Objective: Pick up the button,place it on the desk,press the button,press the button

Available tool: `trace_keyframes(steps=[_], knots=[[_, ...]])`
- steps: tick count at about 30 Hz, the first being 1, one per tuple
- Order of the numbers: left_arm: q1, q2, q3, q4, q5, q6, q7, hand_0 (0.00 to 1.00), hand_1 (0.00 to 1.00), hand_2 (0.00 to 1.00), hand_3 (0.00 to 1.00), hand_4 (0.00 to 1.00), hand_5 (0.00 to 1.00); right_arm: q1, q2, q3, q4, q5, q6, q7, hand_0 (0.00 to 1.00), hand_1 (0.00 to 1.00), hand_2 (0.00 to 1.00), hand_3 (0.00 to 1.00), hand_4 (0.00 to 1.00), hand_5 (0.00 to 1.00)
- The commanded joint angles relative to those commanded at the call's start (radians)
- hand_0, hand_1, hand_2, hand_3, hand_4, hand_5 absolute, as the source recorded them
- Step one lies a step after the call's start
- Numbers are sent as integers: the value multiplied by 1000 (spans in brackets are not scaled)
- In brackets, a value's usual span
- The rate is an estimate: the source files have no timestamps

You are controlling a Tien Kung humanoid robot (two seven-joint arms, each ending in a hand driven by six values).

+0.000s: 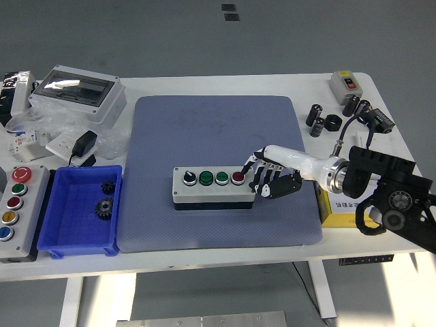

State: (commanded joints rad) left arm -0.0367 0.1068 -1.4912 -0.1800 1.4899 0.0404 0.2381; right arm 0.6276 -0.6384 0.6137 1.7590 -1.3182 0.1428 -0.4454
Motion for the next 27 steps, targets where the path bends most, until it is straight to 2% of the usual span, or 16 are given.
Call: trace_keyframes(steps=[13,27], knots=[[-2,-1,0,0,3,-2,0,620,589,524,582,645,99,15,78,-43,-140,-7,-56,21,38,110,202,659,597,2],[-3,0,5,0,0,-2,-3,621,589,518,582,648,110,15,105,-94,-182,-30,-91,25,22,98,200,652,590,2]])
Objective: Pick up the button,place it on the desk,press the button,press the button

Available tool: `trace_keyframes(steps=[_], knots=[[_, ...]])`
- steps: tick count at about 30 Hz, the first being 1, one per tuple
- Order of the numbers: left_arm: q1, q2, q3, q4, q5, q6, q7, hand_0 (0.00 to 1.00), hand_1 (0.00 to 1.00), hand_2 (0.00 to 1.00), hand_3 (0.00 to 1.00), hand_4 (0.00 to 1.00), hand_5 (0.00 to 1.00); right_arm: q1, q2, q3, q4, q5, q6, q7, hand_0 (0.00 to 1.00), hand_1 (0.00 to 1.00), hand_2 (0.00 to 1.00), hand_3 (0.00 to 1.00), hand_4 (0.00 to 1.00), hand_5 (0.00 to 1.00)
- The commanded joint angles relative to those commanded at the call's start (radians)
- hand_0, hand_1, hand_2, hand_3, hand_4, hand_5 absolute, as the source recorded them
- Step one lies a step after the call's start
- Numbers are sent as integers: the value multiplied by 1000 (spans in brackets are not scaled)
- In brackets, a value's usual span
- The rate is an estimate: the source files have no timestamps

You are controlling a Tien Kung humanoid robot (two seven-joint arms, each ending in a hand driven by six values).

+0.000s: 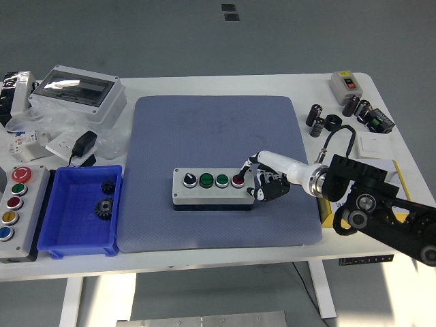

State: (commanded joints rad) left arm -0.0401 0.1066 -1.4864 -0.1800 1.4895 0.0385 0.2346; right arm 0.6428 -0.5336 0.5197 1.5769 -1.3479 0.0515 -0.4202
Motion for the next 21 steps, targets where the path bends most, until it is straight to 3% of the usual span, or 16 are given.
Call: trace_keyframes(steps=[5,13,16,21], knots=[[2,0,0,0,-2,0,0,621,590,516,582,649,111,-10,-10,29,23,5,-30,28,22,96,197,652,588,2],[4,-2,2,0,-4,1,-2,621,590,516,583,649,111,-88,-31,186,106,94,-32,125,22,95,196,652,587,2],[5,-3,1,0,-5,1,-2,621,590,515,583,649,112,-141,-13,241,104,69,-84,153,21,94,196,651,588,2],[9,-6,0,0,-4,1,-2,621,590,513,582,649,112,-249,69,351,79,-20,-229,249,18,92,191,647,593,2]])
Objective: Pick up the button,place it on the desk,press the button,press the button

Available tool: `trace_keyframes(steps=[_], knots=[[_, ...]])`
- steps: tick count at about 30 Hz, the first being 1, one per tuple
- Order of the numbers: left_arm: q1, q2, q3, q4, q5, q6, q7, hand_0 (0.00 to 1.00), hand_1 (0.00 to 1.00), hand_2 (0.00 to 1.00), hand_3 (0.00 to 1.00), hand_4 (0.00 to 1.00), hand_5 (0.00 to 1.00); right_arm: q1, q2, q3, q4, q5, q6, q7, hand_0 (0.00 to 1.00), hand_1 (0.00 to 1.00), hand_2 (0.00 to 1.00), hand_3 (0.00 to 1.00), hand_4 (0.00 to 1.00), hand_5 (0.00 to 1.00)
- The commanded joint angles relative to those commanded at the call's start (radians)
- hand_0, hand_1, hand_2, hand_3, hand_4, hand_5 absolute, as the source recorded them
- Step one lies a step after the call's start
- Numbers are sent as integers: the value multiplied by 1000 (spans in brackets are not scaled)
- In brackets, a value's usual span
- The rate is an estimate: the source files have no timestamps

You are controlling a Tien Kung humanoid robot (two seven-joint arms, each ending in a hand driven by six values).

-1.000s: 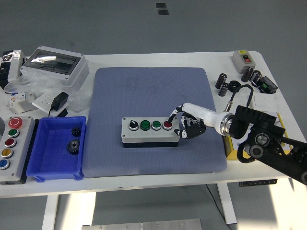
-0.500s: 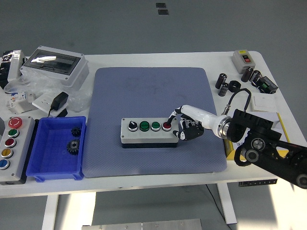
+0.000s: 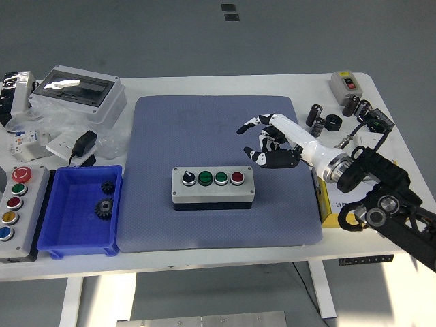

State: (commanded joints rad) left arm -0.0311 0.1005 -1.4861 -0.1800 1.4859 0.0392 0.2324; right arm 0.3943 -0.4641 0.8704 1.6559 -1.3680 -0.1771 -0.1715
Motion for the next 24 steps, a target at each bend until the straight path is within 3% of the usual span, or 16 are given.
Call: trace_keyframes(steps=[5,6,10,11,17,18,23,24], knots=[[3,-4,0,0,-1,1,-6,621,590,513,582,649,112,-109,83,115,-1,-27,-148,109,18,92,191,647,593,2],[4,-4,-2,0,1,1,-6,621,590,512,582,648,113,-139,95,145,0,-25,-184,139,2,64,183,682,773,252],[5,-4,-6,0,5,1,-7,621,590,512,582,648,113,-209,109,210,-7,-6,-263,218,2,64,183,682,773,252],[4,-5,-7,0,5,1,-7,621,590,512,581,648,114,-223,113,223,-11,2,-276,240,23,130,218,725,957,493],[-1,-7,-7,0,7,0,-10,621,590,512,581,648,114,-248,140,256,-23,27,-306,299,23,130,218,725,957,493],[-2,-7,-7,0,7,0,-10,621,590,513,582,648,115,-249,144,260,-25,31,-310,306,350,465,549,785,975,600],[-3,-5,-9,0,6,0,-10,621,590,513,582,648,115,-257,150,283,-22,37,-328,326,350,465,549,785,975,600],[-2,-5,-10,0,6,1,-9,621,591,516,584,648,116,-258,150,286,-21,37,-330,328,541,649,693,819,973,601]])
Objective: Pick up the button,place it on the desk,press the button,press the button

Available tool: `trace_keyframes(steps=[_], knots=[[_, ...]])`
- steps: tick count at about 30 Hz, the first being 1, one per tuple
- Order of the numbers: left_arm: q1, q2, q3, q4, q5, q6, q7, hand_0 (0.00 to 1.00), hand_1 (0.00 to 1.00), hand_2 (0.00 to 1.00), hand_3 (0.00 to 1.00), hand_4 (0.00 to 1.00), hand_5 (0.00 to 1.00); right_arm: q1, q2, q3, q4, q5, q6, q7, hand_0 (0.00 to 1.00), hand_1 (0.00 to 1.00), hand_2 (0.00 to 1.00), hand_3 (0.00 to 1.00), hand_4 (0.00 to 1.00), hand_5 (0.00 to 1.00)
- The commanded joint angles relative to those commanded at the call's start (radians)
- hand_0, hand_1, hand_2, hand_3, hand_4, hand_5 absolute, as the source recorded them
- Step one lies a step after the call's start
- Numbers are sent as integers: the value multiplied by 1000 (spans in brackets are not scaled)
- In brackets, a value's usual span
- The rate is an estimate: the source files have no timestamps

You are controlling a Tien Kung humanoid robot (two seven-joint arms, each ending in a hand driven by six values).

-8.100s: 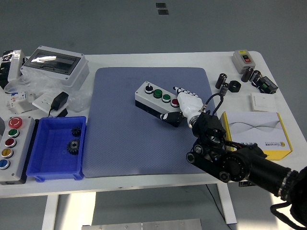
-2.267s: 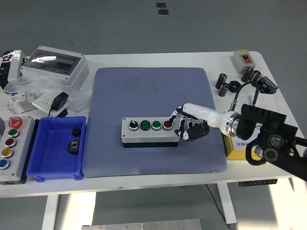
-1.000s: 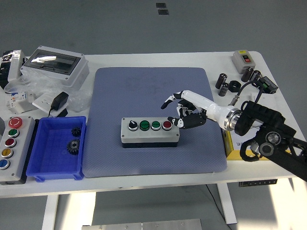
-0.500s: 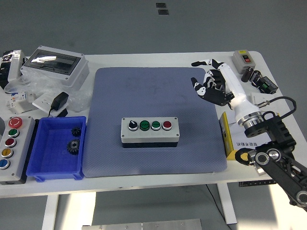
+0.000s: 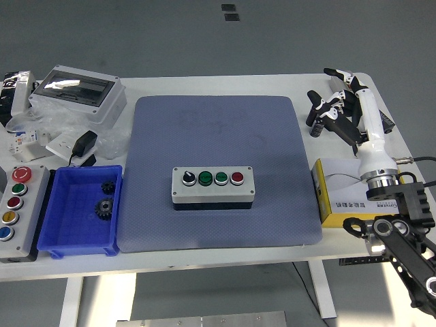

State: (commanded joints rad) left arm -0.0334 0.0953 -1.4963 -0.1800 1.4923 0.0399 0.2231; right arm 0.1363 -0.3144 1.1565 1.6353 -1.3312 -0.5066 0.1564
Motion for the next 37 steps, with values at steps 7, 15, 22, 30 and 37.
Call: trace_keyframes(steps=[7,15,22,30,37], knots=[[0,2,-3,0,-1,1,2,621,592,523,585,649,119,-3,4,3,1,-2,-1,8,611,679,719,822,969,600],[-2,2,-1,0,-4,0,1,621,593,523,584,647,125,-8,8,6,-3,3,4,15,611,679,718,811,957,588],[-3,3,3,0,-12,1,2,622,593,524,584,647,127,-13,12,12,-5,5,5,18,611,686,715,799,957,591],[-2,3,7,0,-20,2,3,622,595,526,584,648,135,-16,16,18,-7,5,5,19,619,687,720,798,937,574],[-2,5,7,0,-22,3,4,622,595,526,584,648,135,-15,17,21,-6,3,4,18,619,687,720,798,937,574]])
